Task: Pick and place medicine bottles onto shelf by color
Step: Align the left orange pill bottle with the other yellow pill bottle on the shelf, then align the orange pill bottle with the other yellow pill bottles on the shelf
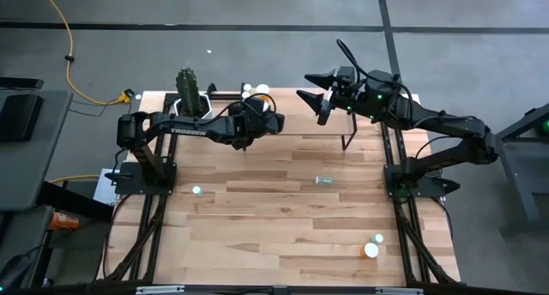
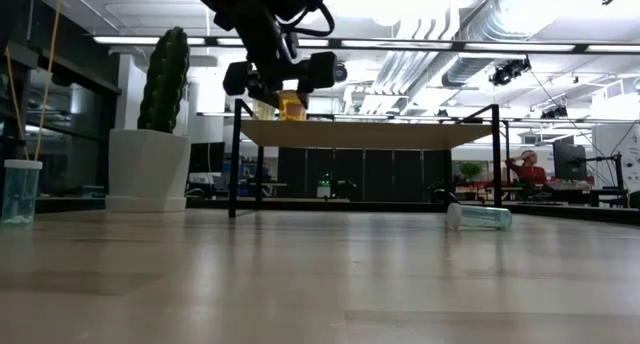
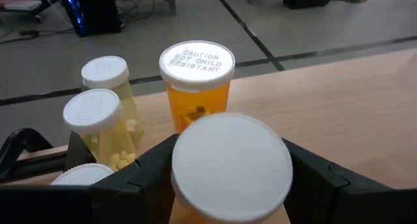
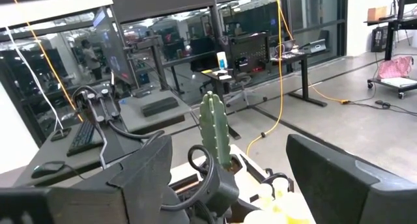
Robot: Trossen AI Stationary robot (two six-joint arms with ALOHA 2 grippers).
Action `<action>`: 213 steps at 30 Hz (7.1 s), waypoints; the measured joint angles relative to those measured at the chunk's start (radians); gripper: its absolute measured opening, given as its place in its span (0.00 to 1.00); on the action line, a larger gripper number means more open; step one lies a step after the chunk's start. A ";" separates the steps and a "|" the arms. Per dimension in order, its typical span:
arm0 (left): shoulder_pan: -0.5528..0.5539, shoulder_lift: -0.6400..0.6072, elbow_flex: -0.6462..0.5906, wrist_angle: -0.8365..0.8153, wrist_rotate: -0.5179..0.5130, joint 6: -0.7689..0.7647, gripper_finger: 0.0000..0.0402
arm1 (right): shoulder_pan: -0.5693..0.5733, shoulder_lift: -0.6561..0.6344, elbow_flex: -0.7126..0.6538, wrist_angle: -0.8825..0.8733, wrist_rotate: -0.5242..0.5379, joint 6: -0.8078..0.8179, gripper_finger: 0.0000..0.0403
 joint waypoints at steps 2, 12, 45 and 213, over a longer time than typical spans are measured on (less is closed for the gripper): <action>0.000 0.000 0.000 0.003 -0.002 0.003 0.56 | 0.000 0.000 0.000 0.000 0.000 0.000 0.73; 0.000 -0.015 0.000 0.002 -0.006 0.012 0.66 | 0.000 0.000 0.000 -0.001 0.000 0.000 0.73; -0.138 -0.451 0.000 0.401 0.599 0.610 0.68 | 0.000 0.000 0.000 -0.016 -0.046 -0.007 0.73; -0.484 -0.940 -0.385 0.555 0.472 0.857 0.01 | 1.155 0.290 -0.106 -0.782 -0.217 2.122 0.78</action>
